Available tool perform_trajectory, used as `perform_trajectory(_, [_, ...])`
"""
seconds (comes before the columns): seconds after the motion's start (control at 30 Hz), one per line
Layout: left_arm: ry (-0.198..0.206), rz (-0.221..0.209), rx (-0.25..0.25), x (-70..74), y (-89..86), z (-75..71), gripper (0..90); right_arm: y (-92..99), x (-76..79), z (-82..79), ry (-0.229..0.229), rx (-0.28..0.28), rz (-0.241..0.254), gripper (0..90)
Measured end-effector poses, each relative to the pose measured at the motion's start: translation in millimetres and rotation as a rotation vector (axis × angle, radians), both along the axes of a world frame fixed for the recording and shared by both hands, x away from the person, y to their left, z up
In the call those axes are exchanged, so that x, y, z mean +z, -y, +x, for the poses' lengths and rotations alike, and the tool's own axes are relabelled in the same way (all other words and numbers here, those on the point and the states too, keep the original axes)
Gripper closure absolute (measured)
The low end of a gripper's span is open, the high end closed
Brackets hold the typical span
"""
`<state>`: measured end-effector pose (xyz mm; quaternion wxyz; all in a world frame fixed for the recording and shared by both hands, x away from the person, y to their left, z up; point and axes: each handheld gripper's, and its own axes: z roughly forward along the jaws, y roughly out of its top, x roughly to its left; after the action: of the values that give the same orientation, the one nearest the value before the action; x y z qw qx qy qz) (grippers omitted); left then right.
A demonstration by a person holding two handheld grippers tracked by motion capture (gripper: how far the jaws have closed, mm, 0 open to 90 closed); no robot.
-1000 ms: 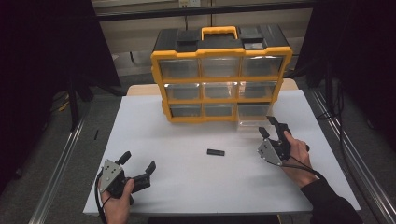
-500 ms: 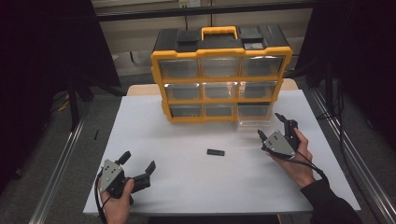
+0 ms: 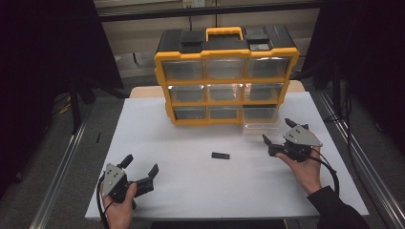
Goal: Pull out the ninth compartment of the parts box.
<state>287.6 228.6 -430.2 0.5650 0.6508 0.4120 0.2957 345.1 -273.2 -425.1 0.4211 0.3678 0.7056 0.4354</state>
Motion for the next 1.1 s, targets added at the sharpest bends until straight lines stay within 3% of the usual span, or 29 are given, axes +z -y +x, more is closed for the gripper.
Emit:
perform_trajectory(0.3, [0.007,-0.002,0.016,1.0,-0.7,-1.1,2.8,4.7,-0.5,-3.9,-0.045,0.008,0.158,7.2])
perform_trajectory(1.1, [0.017,-0.013,0.032,2.1,-2.5,-5.1,2.8,18.9,-0.3,-30.6,-0.063,-0.011,0.307,3.5])
